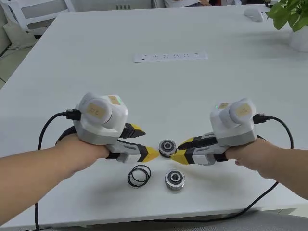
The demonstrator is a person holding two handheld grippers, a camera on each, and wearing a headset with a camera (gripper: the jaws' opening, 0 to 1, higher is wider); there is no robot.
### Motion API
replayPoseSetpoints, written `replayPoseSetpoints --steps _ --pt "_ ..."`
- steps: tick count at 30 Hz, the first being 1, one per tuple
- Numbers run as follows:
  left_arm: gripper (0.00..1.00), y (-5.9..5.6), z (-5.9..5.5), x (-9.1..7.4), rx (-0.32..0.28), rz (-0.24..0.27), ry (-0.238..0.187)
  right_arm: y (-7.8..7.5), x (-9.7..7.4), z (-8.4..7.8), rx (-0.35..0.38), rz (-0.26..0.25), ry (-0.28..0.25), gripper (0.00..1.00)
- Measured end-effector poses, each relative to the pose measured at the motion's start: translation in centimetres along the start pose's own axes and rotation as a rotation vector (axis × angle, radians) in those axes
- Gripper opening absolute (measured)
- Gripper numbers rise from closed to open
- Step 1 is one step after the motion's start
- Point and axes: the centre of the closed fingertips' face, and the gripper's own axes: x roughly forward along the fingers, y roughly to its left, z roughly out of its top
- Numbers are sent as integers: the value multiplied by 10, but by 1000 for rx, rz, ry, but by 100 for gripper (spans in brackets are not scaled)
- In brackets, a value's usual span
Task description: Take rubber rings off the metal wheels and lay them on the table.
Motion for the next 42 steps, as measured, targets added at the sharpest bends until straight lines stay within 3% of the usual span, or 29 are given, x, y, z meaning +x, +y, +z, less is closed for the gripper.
replayPoseSetpoints --steps 23,42 --pt "29 -10 5 29 8 -32 14 -4 2 -2 -8 -20 -12 12" --pt "20 -13 6 39 41 -35 21 -6 3 -2 -18 -36 -15 9"
